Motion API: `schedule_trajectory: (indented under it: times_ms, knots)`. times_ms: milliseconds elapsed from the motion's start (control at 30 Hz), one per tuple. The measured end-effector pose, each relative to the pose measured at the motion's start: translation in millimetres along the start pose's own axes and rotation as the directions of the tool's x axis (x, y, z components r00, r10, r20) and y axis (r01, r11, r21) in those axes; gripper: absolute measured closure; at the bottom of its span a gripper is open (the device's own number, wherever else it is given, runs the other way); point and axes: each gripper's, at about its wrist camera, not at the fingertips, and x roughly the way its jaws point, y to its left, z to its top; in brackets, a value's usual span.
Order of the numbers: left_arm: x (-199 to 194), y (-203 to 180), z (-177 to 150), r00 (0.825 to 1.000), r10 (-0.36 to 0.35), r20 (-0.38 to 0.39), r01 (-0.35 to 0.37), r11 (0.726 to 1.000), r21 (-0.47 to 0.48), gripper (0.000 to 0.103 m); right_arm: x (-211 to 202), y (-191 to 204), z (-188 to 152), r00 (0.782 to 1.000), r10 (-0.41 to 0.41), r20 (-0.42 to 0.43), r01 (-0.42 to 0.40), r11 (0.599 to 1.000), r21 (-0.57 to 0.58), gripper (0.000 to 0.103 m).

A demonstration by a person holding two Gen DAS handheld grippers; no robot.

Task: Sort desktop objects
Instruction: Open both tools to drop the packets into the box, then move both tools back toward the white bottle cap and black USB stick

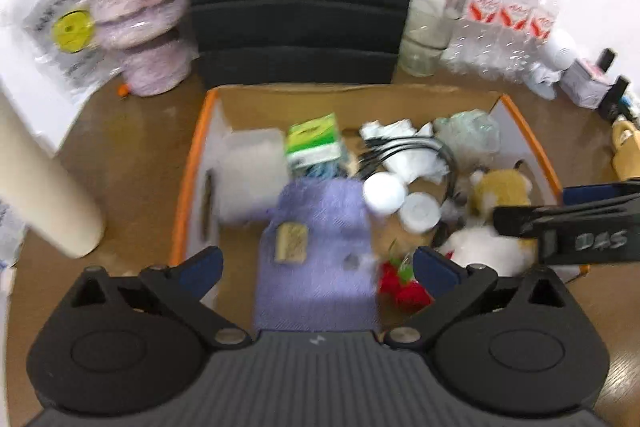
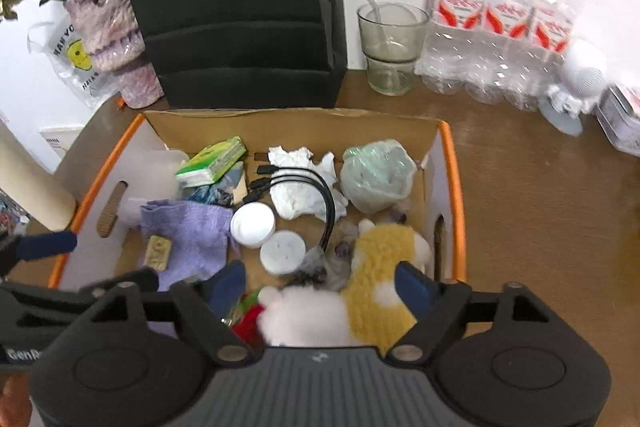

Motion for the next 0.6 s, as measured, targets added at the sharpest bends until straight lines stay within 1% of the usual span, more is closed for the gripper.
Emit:
schedule_trajectory:
  times_ms: [33,100,167,233,267,300,333,367,400,433,500,533,567,600]
  knots:
    - [-7,1,-3,1.000,0.023,-0.003,-0.023,1.000,-0.012,0.000,-6,0,-2,1.000,-0.019,0.005,0.019,1.000,0.004,0.013]
    - [-19,2,-8,0.999,0.033,0.009,-0.033,0.999,-0.023,0.000,-19,0,-9,0.998,-0.052,0.018,0.052,0.999,0.000,0.012]
    - [-34,1,-14,0.998,0.052,0.037,-0.052,0.998,-0.019,0.000,-31,1,-17,0.999,-0.045,0.027,0.045,0.999,0.004,0.012]
    - [-49,-2,-22,0.993,0.088,0.085,-0.087,0.996,-0.008,0.000,-42,3,-26,0.999,-0.029,0.042,0.029,1.000,-0.001,0.012]
    - [-57,-5,-27,0.987,0.109,0.119,-0.110,0.994,0.002,0.000,-49,6,-31,0.998,-0.025,0.064,0.025,1.000,-0.006,0.011]
    - [-63,-7,-33,0.980,0.127,0.154,-0.130,0.991,0.010,0.000,-55,8,-36,0.996,-0.015,0.093,0.016,1.000,-0.014,0.011]
    - [-71,-11,-40,0.969,0.140,0.206,-0.147,0.989,0.018,0.000,-63,10,-43,0.991,0.000,0.133,0.002,1.000,-0.019,0.010]
    - [-77,-13,-47,0.958,0.147,0.246,-0.157,0.987,0.024,0.000,-72,12,-50,0.983,0.016,0.184,-0.012,1.000,-0.022,0.008]
    - [-82,-15,-54,0.950,0.144,0.278,-0.156,0.987,0.024,0.000,-80,13,-60,0.970,0.025,0.242,-0.020,1.000,-0.024,0.007]
    - [-86,-15,-62,0.942,0.129,0.310,-0.140,0.990,0.013,0.000,-86,14,-68,0.956,0.021,0.293,-0.015,1.000,-0.024,0.006]
    - [-90,-16,-75,0.935,0.109,0.336,-0.114,0.993,-0.003,0.000,-97,17,-92,0.914,-0.021,0.406,0.036,0.999,-0.029,0.004]
    - [-93,-16,-83,0.928,0.100,0.358,-0.101,0.995,-0.017,0.000,-99,18,-103,0.896,-0.039,0.441,0.059,0.998,-0.032,0.002]
    - [-94,-16,-91,0.920,0.094,0.380,-0.091,0.996,-0.024,0.000,-99,20,-111,0.886,-0.048,0.460,0.073,0.997,-0.036,0.002]
    - [-96,-18,-99,0.912,0.093,0.400,-0.091,0.996,-0.025,0.000,-98,21,-119,0.882,-0.049,0.469,0.078,0.996,-0.043,0.002]
